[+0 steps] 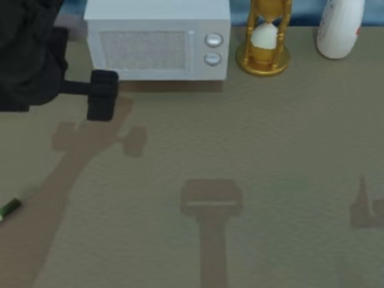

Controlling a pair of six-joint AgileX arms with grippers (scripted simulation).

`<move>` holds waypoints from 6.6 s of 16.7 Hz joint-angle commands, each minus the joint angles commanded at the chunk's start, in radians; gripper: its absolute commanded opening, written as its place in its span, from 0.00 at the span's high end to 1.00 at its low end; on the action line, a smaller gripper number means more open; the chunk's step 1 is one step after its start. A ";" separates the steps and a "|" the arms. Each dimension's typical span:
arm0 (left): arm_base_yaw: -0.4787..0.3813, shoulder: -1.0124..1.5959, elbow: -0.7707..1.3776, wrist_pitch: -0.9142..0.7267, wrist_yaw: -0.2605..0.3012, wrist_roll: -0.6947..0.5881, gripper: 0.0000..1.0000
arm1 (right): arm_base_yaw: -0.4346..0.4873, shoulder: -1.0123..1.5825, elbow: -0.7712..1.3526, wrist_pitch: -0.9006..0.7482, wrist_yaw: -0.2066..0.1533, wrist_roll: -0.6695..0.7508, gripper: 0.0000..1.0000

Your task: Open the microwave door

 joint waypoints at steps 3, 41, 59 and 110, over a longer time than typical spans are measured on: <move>-0.066 0.291 0.303 -0.168 -0.039 -0.060 0.00 | 0.000 0.000 0.000 0.000 0.000 0.000 0.00; -0.188 0.979 1.194 -0.110 -0.134 -0.271 0.38 | 0.000 0.000 0.000 0.000 0.000 0.000 0.00; -0.221 0.975 1.152 -0.104 -0.112 -0.279 1.00 | 0.000 0.000 0.000 0.000 0.000 0.000 0.00; -0.210 0.697 0.695 0.121 -0.108 -0.209 1.00 | 0.000 0.000 0.000 0.000 0.000 0.000 0.00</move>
